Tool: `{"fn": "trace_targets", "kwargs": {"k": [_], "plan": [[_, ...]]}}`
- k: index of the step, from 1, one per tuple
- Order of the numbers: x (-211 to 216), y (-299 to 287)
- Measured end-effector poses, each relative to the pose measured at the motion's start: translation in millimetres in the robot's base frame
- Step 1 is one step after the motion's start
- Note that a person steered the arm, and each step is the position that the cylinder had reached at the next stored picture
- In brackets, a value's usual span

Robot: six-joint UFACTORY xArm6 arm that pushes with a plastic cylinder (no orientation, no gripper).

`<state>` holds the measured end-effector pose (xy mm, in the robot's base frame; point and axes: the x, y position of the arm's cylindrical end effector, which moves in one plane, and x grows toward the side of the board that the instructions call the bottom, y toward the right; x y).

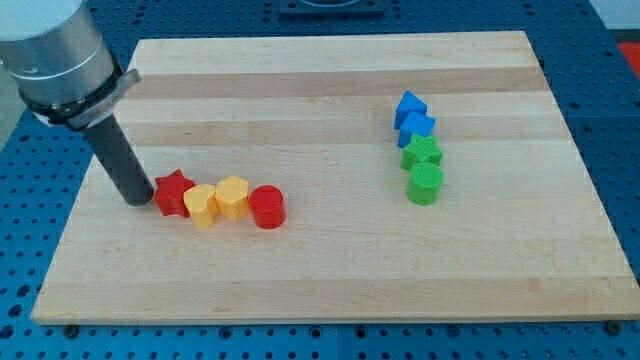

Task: Nudge red star along with the yellow heart a bit down

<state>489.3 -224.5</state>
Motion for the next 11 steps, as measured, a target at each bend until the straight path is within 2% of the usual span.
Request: {"fn": "trace_targets", "kwargs": {"k": [2,4,9,11], "plan": [[-16.4,-8.2],[-38.2,26.8],[-18.6,39.9],[-41.0,77.6]]}}
